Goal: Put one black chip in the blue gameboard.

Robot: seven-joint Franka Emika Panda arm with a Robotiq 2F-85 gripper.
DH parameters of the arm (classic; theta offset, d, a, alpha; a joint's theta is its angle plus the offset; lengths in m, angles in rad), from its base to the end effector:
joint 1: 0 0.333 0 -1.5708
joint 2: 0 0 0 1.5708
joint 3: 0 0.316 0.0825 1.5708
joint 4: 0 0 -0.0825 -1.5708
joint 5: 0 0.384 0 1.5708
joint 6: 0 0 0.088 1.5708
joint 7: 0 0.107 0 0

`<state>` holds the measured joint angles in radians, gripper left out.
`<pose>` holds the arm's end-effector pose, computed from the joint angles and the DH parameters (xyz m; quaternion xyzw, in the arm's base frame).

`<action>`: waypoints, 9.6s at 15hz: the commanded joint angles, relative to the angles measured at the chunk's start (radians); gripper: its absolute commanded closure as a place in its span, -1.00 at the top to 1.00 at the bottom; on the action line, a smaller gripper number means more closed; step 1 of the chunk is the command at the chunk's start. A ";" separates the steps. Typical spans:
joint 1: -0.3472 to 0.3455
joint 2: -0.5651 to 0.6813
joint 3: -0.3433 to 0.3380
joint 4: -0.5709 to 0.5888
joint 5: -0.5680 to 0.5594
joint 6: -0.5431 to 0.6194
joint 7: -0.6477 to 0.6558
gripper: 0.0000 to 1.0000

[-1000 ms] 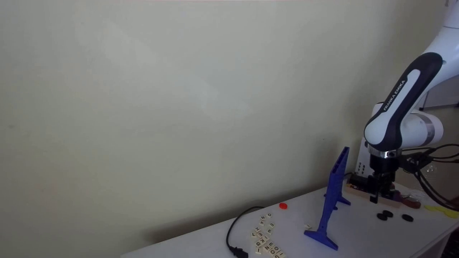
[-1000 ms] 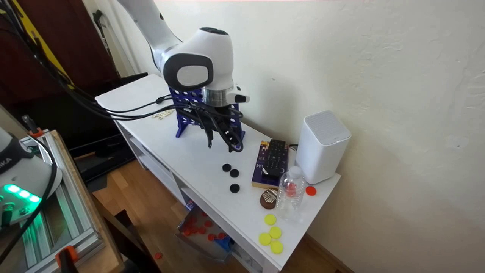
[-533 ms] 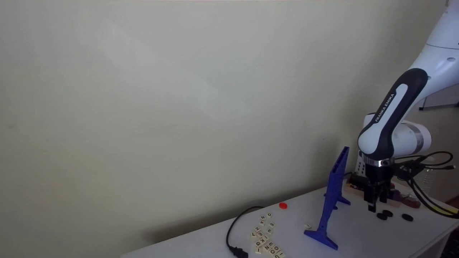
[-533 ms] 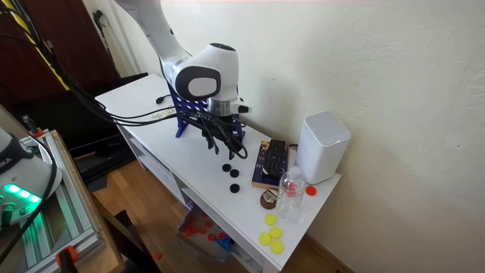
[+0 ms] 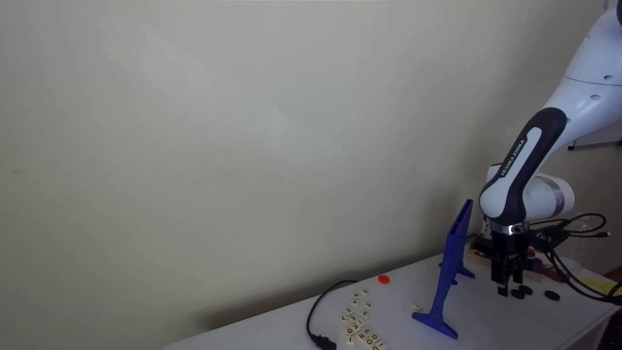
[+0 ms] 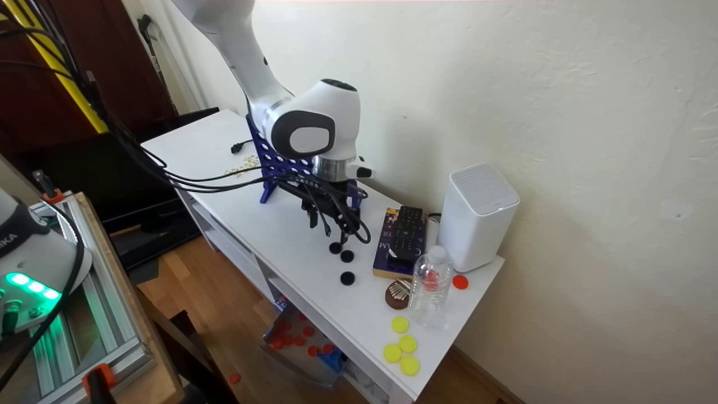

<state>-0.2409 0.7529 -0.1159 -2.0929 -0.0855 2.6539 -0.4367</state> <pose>0.4993 -0.1903 0.0446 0.9897 0.0908 -0.1094 0.0162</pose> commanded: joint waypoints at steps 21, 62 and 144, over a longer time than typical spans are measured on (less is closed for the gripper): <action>-0.006 0.078 0.003 0.100 -0.092 -0.101 0.018 0.82; -0.394 -0.450 0.363 -0.361 0.189 0.318 -0.303 -0.81; -1.428 -0.003 1.385 -0.312 0.106 0.348 -0.489 -0.81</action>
<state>-1.6651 0.7174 1.2751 -2.4136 0.0851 2.9959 -0.9728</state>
